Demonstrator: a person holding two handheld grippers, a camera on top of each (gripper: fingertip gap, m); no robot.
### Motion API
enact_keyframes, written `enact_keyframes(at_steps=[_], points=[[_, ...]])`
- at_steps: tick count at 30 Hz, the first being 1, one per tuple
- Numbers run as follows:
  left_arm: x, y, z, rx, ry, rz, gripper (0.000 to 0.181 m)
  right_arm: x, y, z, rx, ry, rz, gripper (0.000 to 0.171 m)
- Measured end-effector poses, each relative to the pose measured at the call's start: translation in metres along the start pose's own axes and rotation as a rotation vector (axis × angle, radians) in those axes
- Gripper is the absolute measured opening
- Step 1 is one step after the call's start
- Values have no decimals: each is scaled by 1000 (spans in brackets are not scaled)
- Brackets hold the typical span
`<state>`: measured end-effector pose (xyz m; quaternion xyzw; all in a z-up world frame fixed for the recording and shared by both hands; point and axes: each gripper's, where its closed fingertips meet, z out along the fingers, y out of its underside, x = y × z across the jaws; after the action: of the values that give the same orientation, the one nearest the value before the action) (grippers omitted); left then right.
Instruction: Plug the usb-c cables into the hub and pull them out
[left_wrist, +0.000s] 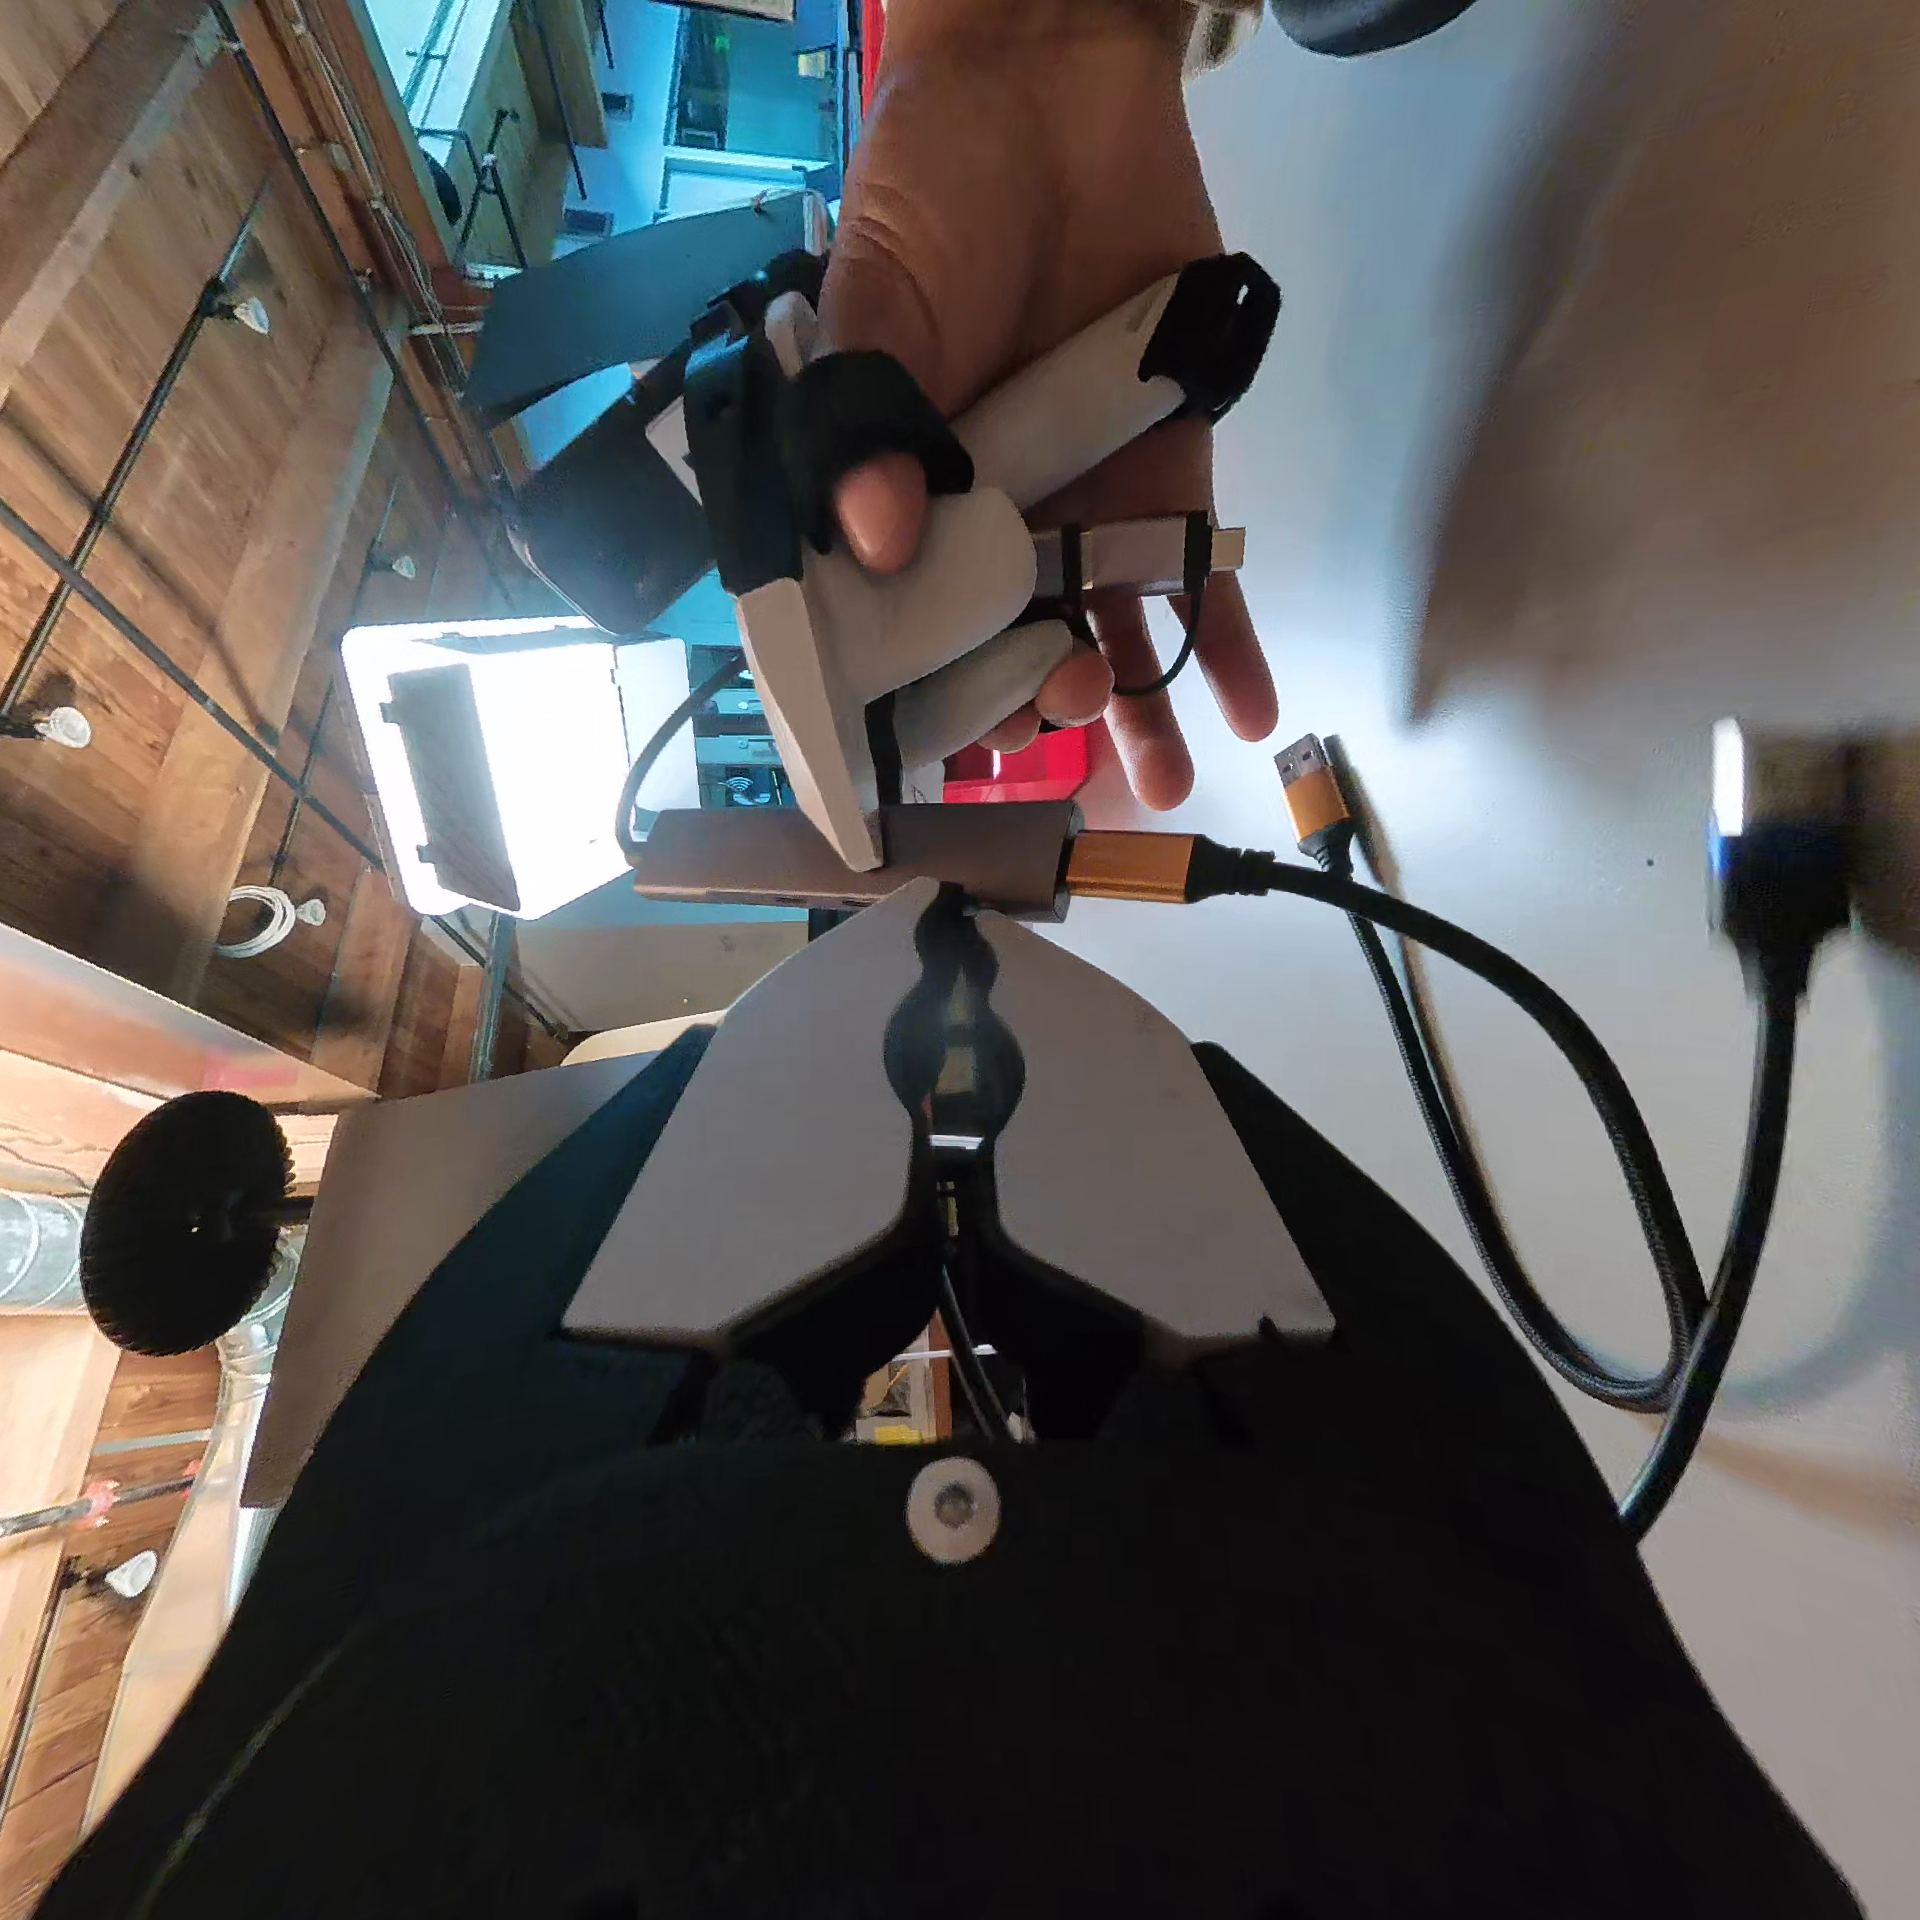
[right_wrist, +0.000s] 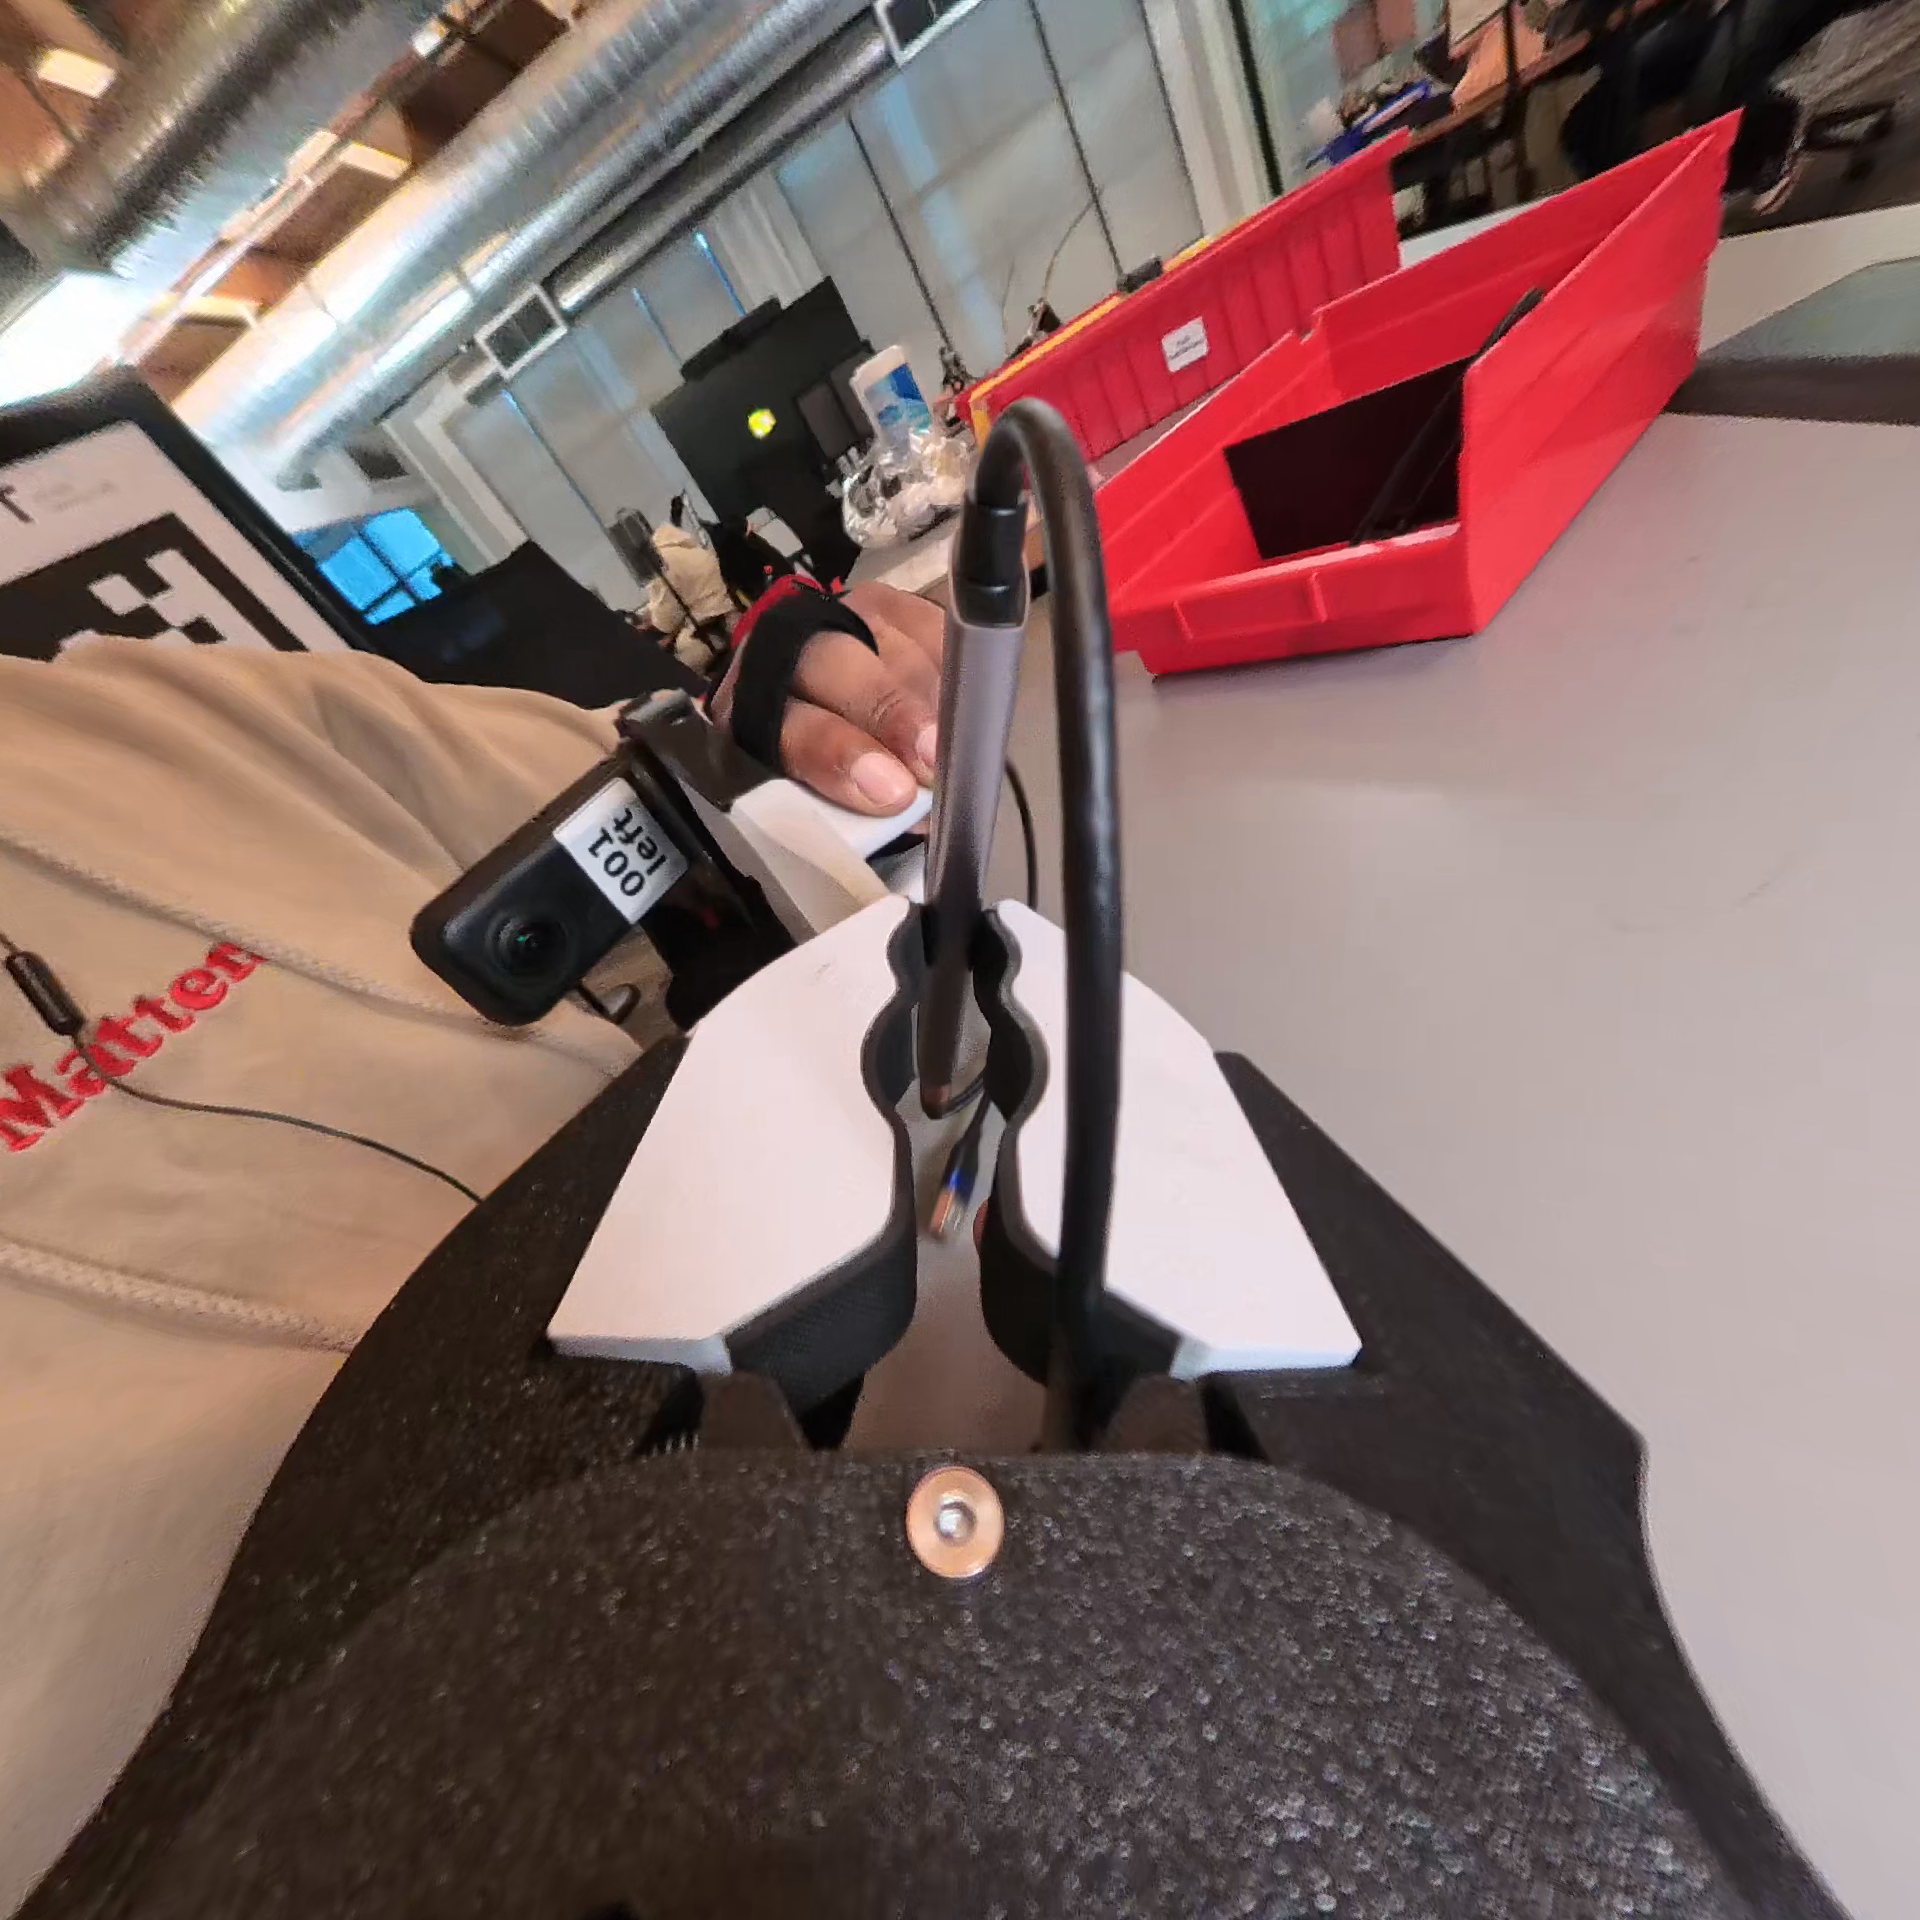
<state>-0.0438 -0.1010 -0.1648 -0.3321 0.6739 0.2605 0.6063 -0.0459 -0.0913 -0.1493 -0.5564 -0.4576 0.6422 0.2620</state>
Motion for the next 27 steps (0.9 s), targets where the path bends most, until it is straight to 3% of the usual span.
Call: enact_keyframes(at_steps=[5,9,14,18,22,25,27], points=[[-7,2,1,-9,9,-15,0,0,-5,-3,-3,-8,-23,9],[-25,7,-4,-15,-41,-119,12,4,-5,-12,-6,8,-29,9],[-42,24,-14,26,72,-647,19,2,1,-15,-104,71,-217,9],[-22,29,-18,47,331,-977,24,-2,6,-12,-196,137,-407,9],[10,15,-17,21,548,-1012,22,-9,12,-3,-245,150,-515,9],[15,6,-14,28,579,-954,7,-12,14,2,-270,172,-595,9],[15,3,-12,25,599,-945,7,-13,16,3,-297,198,-655,9]])
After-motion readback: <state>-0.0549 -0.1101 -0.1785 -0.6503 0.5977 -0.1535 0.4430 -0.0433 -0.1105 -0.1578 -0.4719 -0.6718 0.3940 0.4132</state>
